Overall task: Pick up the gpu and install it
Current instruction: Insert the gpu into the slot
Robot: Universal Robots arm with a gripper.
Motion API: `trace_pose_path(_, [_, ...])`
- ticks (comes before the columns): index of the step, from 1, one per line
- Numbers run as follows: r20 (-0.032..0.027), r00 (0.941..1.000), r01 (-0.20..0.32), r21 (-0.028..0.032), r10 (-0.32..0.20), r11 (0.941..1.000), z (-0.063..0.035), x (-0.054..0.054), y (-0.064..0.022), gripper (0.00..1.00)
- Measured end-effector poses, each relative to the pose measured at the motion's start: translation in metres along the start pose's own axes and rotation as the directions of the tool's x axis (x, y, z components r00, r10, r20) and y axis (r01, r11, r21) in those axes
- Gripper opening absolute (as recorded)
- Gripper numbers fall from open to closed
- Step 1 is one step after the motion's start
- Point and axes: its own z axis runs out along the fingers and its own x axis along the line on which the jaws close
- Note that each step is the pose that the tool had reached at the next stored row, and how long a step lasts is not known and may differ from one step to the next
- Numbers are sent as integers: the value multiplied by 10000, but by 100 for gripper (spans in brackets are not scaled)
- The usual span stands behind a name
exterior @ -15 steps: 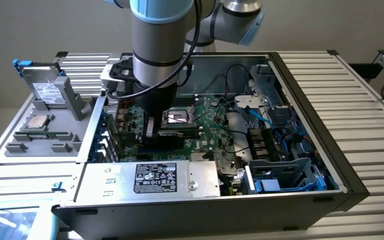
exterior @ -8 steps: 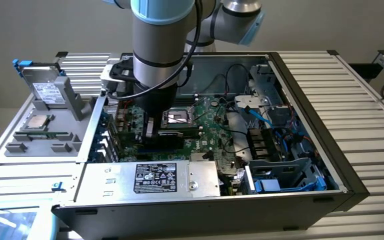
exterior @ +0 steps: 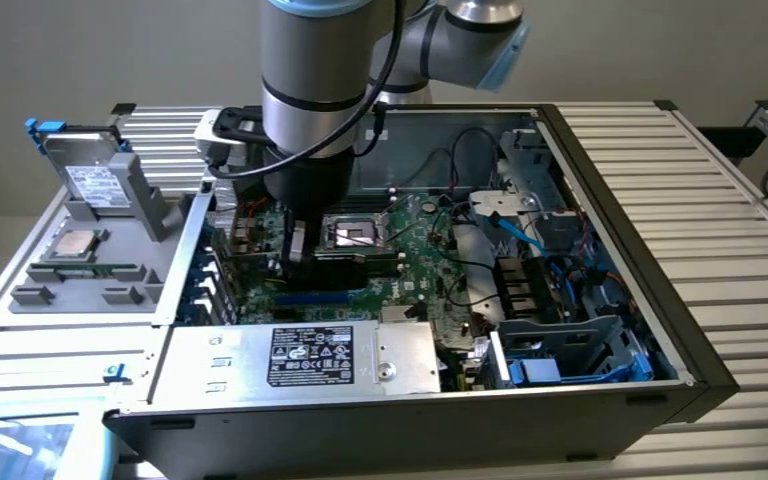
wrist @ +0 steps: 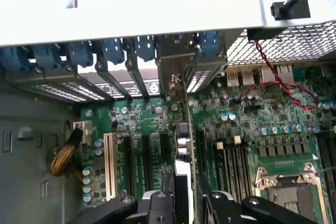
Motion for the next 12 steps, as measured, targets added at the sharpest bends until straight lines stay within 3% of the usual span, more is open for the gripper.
trace_pose_path(12, [12, 10000, 1, -2, -1, 10000, 10, 0, -1, 28])
